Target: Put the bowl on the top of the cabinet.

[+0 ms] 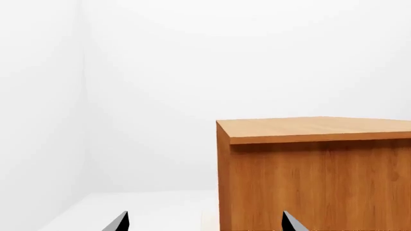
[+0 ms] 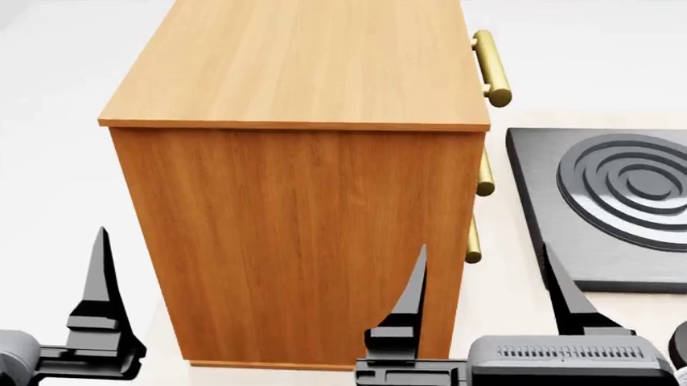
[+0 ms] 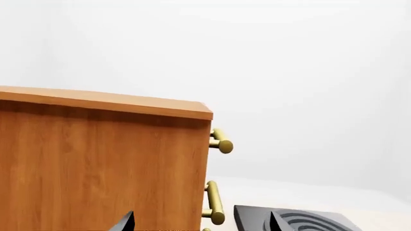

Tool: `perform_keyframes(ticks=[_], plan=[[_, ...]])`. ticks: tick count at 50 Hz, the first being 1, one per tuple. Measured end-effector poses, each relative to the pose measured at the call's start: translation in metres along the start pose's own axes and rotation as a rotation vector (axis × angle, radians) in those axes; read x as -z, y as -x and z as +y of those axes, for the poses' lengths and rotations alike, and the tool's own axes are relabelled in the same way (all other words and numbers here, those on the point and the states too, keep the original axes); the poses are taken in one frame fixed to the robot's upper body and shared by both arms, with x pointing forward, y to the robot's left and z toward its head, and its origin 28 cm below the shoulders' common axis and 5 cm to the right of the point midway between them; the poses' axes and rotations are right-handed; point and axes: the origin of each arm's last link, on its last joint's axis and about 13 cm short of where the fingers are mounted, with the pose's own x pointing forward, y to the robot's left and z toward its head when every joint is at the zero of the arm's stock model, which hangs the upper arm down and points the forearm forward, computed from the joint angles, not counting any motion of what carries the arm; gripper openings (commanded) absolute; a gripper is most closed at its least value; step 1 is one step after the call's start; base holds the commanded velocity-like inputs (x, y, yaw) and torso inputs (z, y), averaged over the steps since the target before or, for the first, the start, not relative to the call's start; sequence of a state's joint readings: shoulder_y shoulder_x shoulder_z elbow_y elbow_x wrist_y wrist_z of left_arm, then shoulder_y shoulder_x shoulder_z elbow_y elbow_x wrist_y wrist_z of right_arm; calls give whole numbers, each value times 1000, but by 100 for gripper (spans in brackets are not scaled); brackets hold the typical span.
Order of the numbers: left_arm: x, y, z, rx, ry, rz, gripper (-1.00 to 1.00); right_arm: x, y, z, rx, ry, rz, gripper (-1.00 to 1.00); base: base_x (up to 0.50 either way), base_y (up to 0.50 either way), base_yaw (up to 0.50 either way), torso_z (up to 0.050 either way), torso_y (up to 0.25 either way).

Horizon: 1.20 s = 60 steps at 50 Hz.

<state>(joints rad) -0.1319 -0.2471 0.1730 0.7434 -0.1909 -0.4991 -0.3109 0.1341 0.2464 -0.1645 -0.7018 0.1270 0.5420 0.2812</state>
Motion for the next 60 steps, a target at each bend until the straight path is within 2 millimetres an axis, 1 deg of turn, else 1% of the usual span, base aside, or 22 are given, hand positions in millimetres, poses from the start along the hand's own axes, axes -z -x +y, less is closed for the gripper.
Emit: perform_keyframes(ticks=[12, 22, 30, 37, 50, 60], plan=[[3, 0, 1, 0, 0, 6, 100, 1, 6, -5, 79, 96, 42, 100, 0, 0, 0, 0, 0], [6, 0, 1, -1, 2, 15, 100, -17, 15, -18, 87, 213, 95, 100, 0, 0, 0, 0, 0], [7, -1, 1, -1, 2, 19, 100, -28, 19, -31, 84, 253, 191, 100, 0, 0, 0, 0, 0], [9, -1, 1, -2, -4, 25, 100, -35, 29, -41, 68, 306, 285, 100, 0, 0, 0, 0, 0], [11, -3, -1, -1, -9, 31, 100, -38, 51, -63, 84, 417, 427, 100, 0, 0, 0, 0, 0], [11, -2, -2, 2, -12, 31, 100, -33, 66, -74, 102, 465, 497, 100, 0, 0, 0, 0, 0]])
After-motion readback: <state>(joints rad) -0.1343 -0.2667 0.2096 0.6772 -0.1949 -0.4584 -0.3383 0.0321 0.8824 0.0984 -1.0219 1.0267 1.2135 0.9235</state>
